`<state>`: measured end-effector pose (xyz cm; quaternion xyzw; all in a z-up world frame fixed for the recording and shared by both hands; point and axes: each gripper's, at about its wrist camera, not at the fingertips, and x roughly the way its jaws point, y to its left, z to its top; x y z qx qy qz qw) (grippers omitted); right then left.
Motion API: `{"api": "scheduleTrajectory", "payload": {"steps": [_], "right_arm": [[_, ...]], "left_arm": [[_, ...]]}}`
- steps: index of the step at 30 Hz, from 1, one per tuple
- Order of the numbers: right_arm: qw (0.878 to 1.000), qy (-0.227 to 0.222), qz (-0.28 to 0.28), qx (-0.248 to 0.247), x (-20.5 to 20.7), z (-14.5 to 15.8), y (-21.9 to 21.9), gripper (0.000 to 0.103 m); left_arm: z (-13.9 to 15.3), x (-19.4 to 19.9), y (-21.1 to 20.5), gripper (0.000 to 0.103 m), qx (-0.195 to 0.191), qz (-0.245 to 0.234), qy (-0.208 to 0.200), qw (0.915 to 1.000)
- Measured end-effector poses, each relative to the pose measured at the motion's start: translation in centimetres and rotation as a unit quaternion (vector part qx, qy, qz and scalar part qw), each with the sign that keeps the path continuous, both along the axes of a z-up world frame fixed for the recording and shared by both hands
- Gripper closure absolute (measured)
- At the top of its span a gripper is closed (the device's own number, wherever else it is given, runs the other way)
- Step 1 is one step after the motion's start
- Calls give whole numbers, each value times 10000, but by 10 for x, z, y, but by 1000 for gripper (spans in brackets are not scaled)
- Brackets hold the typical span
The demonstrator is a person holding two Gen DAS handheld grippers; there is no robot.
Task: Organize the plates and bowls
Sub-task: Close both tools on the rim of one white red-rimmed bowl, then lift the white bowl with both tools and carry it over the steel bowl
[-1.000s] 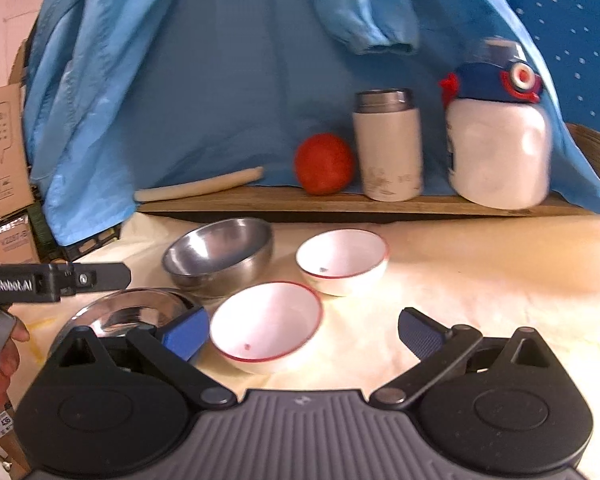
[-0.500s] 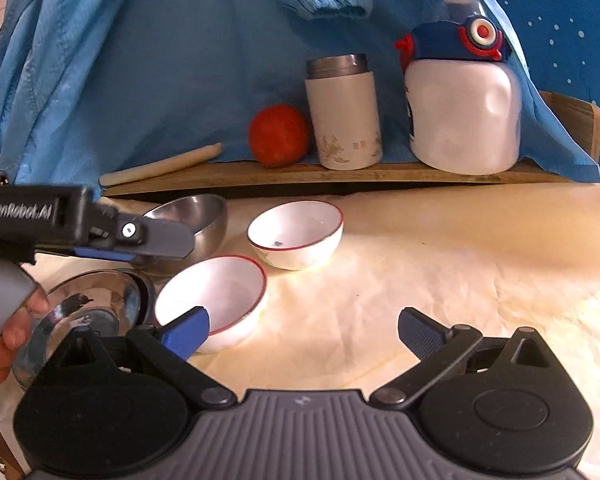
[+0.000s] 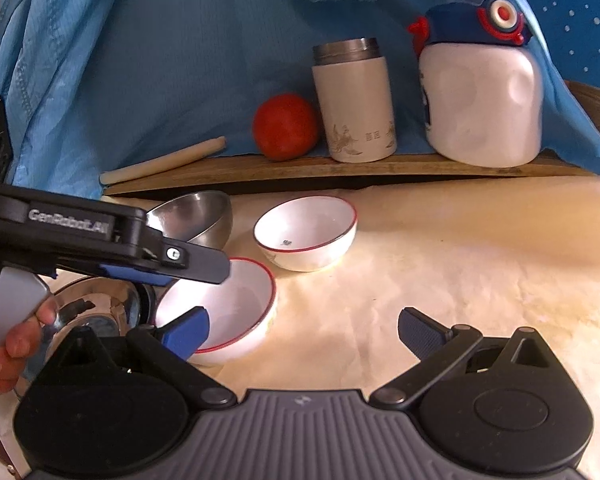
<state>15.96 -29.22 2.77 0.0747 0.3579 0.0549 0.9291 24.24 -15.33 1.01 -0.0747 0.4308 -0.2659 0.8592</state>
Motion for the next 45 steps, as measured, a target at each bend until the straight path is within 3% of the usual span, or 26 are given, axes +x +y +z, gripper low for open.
{"api": "scheduleTrajectory", "payload": {"steps": [4, 17, 27, 35, 45], "right_arm": [[10000, 31, -12, 48, 3, -1, 2, 3], [9968, 337, -503, 521, 6, -2, 10, 47], [9868, 406, -912, 1274, 0, -6, 12, 78], [9826, 390, -1175, 1381, -4, -7, 15, 81], [9810, 343, -1383, 1314, -16, -1, 11, 88]], "left_arm": [[-3, 2, -2, 38, 64, -51, 23, 10000], [-4, 5, 5, 74, 221, -20, 48, 9997], [-2, -4, 3, 82, 409, -25, -225, 9989], [1, -14, -5, 87, 624, 40, -474, 9969], [1, -29, 7, 92, 145, 323, -369, 9987]]}}
